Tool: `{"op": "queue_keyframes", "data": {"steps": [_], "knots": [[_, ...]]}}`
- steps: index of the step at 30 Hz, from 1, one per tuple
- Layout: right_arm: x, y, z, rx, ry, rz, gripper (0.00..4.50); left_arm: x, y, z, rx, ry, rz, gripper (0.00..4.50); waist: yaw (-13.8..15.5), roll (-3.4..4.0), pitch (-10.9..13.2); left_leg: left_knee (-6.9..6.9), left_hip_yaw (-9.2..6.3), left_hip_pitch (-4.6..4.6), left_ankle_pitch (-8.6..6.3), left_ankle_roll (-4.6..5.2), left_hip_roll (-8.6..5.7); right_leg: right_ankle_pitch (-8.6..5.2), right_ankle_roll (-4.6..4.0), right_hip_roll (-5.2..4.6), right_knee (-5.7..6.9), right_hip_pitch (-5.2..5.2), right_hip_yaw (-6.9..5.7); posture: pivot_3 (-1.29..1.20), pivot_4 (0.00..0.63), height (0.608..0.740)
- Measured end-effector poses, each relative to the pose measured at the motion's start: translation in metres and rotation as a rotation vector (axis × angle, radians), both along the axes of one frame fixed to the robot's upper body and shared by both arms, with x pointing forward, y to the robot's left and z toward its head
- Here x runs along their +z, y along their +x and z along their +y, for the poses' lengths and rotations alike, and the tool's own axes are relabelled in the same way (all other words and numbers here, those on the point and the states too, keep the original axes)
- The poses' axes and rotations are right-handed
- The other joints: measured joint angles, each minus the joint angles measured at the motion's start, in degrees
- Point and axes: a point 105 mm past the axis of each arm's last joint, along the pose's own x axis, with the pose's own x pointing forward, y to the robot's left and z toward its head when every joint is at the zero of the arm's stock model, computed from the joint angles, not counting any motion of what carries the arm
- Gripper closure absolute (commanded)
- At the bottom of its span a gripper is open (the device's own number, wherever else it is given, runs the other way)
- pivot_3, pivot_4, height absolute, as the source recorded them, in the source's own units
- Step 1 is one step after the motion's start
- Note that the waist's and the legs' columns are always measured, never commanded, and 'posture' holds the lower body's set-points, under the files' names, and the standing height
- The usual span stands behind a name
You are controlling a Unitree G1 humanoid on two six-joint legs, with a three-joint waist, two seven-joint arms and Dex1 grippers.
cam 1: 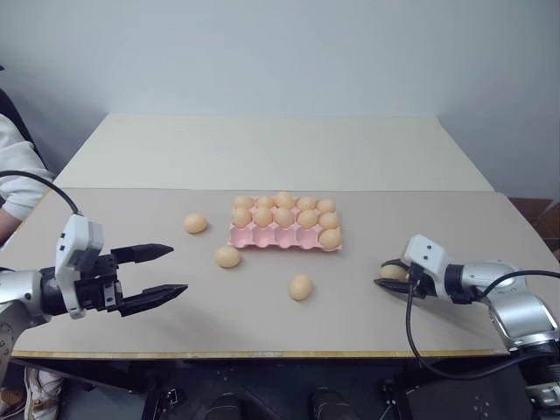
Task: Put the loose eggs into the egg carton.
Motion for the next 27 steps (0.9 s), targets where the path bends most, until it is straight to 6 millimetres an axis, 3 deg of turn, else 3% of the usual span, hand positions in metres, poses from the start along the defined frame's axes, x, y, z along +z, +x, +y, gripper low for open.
{"op": "queue_keyframes", "data": {"steps": [6, 9, 14, 17, 25, 27], "knots": [[0.061, 0.015, 0.058, 0.153, 0.127, -0.206, 2.56, 0.001, 0.000, 0.000, -0.002, 0.000, -0.006, 0.00, -0.90, 0.00, 0.00, 0.00, -0.02, 0.01, 0.00, 0.00, 0.01, 0.00, 0.00, 0.01, 0.06, -0.01, 0.00, 0.00, 0.150, 0.740], [0.080, 0.022, 0.094, 0.236, 0.186, -0.263, 2.56, 0.003, 0.001, -0.001, -0.004, 0.000, -0.013, 0.00, -1.17, 0.00, 0.00, 0.00, -0.02, -0.01, 0.00, 0.00, 0.01, 0.00, 0.00, 0.00, 0.04, -0.02, -0.01, 0.00, 0.150, 0.740], [0.071, 0.046, 0.133, 0.241, 0.201, -0.245, 2.56, 0.002, 0.002, -0.002, -0.009, 0.001, -0.014, 0.00, -1.20, 0.01, 0.00, 0.00, -0.02, -0.05, 0.00, 0.00, 0.00, 0.00, 0.00, 0.00, 0.04, -0.04, -0.03, 0.00, 0.150, 0.740], [0.059, 0.059, 0.142, 0.208, 0.159, -0.241, 2.56, 0.001, 0.001, -0.001, -0.005, 0.001, -0.007, 0.00, -1.18, 0.02, 0.01, 0.00, -0.02, -0.08, 0.00, -0.01, 0.01, 0.00, -0.01, -0.01, 0.03, -0.08, -0.04, 0.00, 0.150, 0.740], [0.051, 0.062, 0.153, 0.205, 0.183, -0.215, 0.02, -0.003, -0.003, 0.001, 0.014, 0.008, 0.008, 0.00, -1.37, 0.04, 0.02, -0.02, -0.03, -0.14, 0.00, -0.01, 0.03, 0.01, -0.01, 0.00, 0.09, -0.16, -0.04, 0.00, 0.150, 0.740], [0.053, 0.061, 0.154, 0.207, 0.194, -0.218, 0.02, -0.003, -0.004, 0.002, 0.018, 0.010, 0.005, 0.00, -1.37, 0.05, 0.03, -0.01, -0.03, -0.13, 0.01, -0.01, 0.03, 0.00, -0.01, 0.00, 0.12, -0.16, -0.04, 0.00, 0.150, 0.740]]}}
